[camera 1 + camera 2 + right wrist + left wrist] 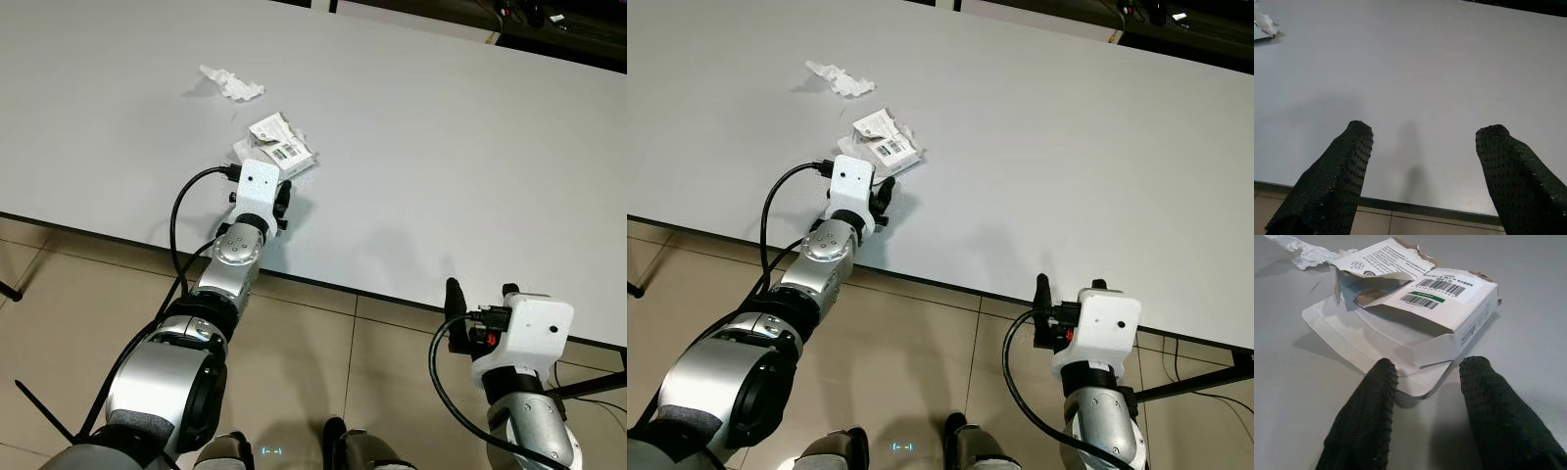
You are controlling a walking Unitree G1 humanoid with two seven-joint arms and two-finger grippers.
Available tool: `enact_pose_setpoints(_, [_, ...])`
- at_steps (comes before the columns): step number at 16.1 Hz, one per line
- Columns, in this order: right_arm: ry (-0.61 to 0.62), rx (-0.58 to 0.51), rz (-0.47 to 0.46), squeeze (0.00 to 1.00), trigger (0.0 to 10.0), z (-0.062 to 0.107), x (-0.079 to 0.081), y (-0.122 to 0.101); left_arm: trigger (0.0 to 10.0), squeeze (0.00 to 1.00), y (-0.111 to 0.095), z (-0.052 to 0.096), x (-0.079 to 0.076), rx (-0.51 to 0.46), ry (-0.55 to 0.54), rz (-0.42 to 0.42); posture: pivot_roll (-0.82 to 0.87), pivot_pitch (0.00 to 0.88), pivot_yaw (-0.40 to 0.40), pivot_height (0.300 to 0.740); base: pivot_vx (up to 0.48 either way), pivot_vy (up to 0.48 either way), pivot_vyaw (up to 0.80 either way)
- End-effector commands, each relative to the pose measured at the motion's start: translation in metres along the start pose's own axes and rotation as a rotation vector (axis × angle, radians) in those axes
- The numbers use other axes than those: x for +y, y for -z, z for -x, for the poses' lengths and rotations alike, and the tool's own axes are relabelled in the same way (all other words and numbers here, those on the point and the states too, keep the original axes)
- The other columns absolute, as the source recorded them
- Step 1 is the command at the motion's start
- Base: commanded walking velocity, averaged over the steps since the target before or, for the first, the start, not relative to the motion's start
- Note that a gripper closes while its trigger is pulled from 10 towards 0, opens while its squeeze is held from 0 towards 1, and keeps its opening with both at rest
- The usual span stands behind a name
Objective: Picking trash to rubbish bin
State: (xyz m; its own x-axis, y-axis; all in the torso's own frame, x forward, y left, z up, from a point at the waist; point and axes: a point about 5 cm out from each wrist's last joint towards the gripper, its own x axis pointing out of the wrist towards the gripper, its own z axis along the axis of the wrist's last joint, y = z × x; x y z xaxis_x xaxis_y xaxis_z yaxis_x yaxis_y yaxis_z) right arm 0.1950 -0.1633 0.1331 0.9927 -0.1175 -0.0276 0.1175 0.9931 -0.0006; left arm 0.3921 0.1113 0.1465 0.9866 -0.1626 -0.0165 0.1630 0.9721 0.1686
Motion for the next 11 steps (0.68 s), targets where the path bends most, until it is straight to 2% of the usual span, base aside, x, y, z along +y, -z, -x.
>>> enact_pose_setpoints(1, [0.01, 0.023, 0.011, 0.0, 10.0, 0.0003, -0.0028, 0.0031, 0.0, 0.0, 0.0069, 0.0019, -0.0023, 0.025, 0.005, 0.003, -0.02, 0.214, -0.095, 0.74, 0.0, 0.0, 0.0])
enact_pose_setpoints(2, [0.01, 0.023, 0.012, 0.0, 10.0, -0.0003, -0.003, 0.003, 0.0, 0.0, 0.0061, 0.0016, -0.0022, 0.023, 0.002, -0.001, -0.02, 0.213, -0.094, 0.74, 0.0, 0.0, 0.0])
enact_pose_setpoints(3, [0.011, 0.021, 0.015, 0.0, 10.0, -0.0008, -0.0039, 0.0026, 2.6, 0.65, 0.0067, 0.002, -0.0019, 0.022, -0.006, -0.011, -0.01, 0.211, -0.093, 0.74, 0.0, 0.0, 0.0])
enact_pose_setpoints(4, [0.012, 0.019, 0.016, 0.0, 10.0, -0.0016, -0.0045, 0.0026, 0.0, 0.98, 0.0083, 0.0032, -0.0026, 0.016, 0.001, -0.003, -0.01, 0.206, -0.092, 0.74, 0.0, 0.0, 0.0])
enact_pose_setpoints(5, [0.013, 0.017, 0.017, 0.0, 10.0, -0.0026, -0.0048, 0.0025, 0.0, 0.96, 0.0098, 0.0042, -0.0025, 0.014, 0.003, -0.001, -0.01, 0.203, -0.092, 0.74, 0.0, 0.0, 0.0])
enact_pose_setpoints(6, [0.013, 0.015, 0.018, 0.0, 10.0, -0.0036, -0.0048, 0.0023, 0.0, 0.86, 0.0112, 0.005, -0.0018, 0.015, 0.001, 0.0, 0.0, 0.201, -0.092, 0.74, 0.0, 0.0, 0.0])
enact_pose_setpoints(7, [0.011, 0.013, 0.018, 0.0, 10.0, -0.0054, -0.0044, 0.0024, 0.0, 0.0, 0.0129, 0.0058, -0.0006, 0.018, -0.002, -0.001, 0.0, 0.196, -0.093, 0.74, 0.0, 0.0, 0.0])
enact_pose_setpoints(11, [0.003, 0.006, 0.018, 0.0, 10.0, -0.0086, -0.0033, 0.0016, 0.0, 0.0, 0.0142, 0.0068, 0.0034, 0.017, -0.007, -0.001, 0.01, 0.192, -0.091, 0.74, 0.0, 0.0, 0.0])
